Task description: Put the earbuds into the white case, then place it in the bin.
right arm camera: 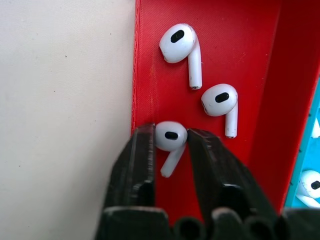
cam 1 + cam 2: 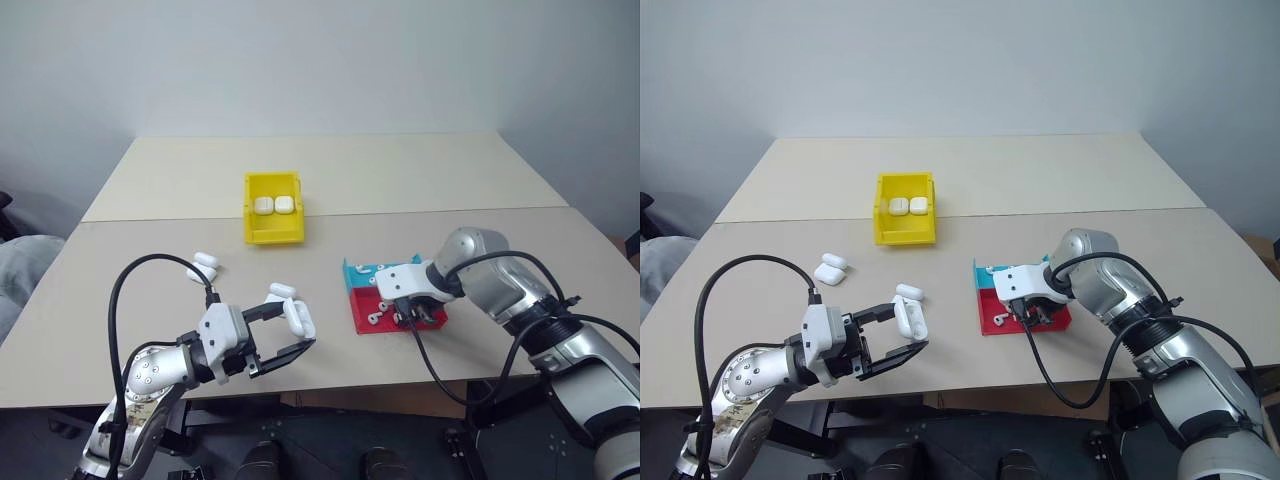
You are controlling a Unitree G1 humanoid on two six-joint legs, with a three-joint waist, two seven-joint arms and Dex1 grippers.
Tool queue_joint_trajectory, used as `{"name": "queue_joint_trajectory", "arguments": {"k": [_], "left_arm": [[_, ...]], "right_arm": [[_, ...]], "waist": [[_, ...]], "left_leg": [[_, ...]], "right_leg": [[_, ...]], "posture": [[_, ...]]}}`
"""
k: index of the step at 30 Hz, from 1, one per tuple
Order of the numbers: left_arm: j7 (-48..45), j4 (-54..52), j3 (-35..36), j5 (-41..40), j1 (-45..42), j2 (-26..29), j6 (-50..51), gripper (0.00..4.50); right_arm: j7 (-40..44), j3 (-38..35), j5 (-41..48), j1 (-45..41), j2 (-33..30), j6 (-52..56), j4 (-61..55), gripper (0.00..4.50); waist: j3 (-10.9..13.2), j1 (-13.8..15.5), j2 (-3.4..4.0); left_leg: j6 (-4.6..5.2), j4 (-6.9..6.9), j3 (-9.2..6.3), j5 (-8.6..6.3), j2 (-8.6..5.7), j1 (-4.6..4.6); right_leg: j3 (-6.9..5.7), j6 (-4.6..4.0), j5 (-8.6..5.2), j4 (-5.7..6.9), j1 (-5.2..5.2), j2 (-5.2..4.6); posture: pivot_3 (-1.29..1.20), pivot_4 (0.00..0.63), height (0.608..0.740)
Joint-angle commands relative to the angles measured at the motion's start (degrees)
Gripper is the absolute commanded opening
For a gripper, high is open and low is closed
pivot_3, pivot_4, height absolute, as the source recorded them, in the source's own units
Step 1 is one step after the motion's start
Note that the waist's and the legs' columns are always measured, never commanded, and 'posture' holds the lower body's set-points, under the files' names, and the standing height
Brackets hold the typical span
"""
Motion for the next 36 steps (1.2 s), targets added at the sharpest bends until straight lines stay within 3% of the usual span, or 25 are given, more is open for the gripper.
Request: {"name": "queue_joint_trajectory", "arguments": {"k": [1,11,20,25,28,32,36], "left_arm": [[0.40,-2.62,0.07,-0.14,0.01,0.42,-0.18,2.77],[0.67,-2.76,0.18,-0.52,-0.53,-0.39,-0.82,2.77],[-1.76,-4.15,-0.21,-5.60,-4.96,-0.46,1.23,2.77],[-3.13,-4.30,-0.77,-9.84,-8.79,-1.81,2.29,2.77],[-3.26,-4.53,-1.70,-10.93,-11.74,-1.90,4.09,2.77],[-1.70,-5.59,-0.43,-14.36,-15.10,-1.45,8.49,2.77],[-2.56,-6.50,-0.36,-15.68,-17.04,-0.40,10.12,2.77]], "right_arm": [[0.04,-0.86,-0.62,-0.95,-0.23,-0.93,-0.55,0.63],[0.55,-3.65,0.84,-1.00,-0.89,1.15,-3.82,0.63],[0.13,-22.95,18.09,0.08,-4.83,12.55,-19.03,0.63],[-5.65,-38.08,33.61,3.69,1.50,7.41,-22.57,0.63],[-6.10,-45.79,47.69,5.83,6.21,8.51,-26.65,0.63],[-7.95,-47.02,55.66,7.01,10.98,5.71,-28.91,0.63],[-9.84,-44.32,57.10,6.39,16.26,-0.13,-28.29,0.63]], "waist": [[0.00,0.00,0.00],[0.00,0.00,0.00],[0.01,0.28,0.01],[0.01,0.18,-0.01],[0.01,0.12,-0.01],[0.01,0.01,-0.01],[0.01,-0.24,0.00]], "left_leg": [[0.00,-0.01,0.00,0.00,0.00,0.00],[0.00,-0.06,0.00,0.00,0.00,0.00],[0.00,-0.11,-0.01,0.00,0.00,-0.04],[0.01,-0.10,-0.01,0.01,0.00,-0.02],[0.03,-0.08,-0.01,0.02,-0.01,-0.02],[0.39,-0.08,-0.06,0.24,0.01,0.00],[0.35,-0.08,-0.06,0.21,0.03,0.03]], "right_leg": [[0.00,0.00,0.00,0.00,0.00,0.00],[0.00,0.00,-0.01,-0.01,-0.02,0.00],[-0.02,-0.01,-0.01,-0.07,-0.02,0.00],[-0.02,0.02,-0.01,-0.09,0.05,0.01],[0.00,0.07,0.03,-0.08,0.08,0.02],[0.02,0.13,0.06,-0.06,0.12,0.07],[0.03,0.09,0.06,-0.04,0.10,0.10]], "posture": [[0.00,0.150,0.740],[0.00,0.150,0.740],[0.00,0.150,0.740],[0.00,0.150,0.740],[0.00,0.150,0.740],[0.00,0.150,0.740],[0.00,0.150,0.740]]}}
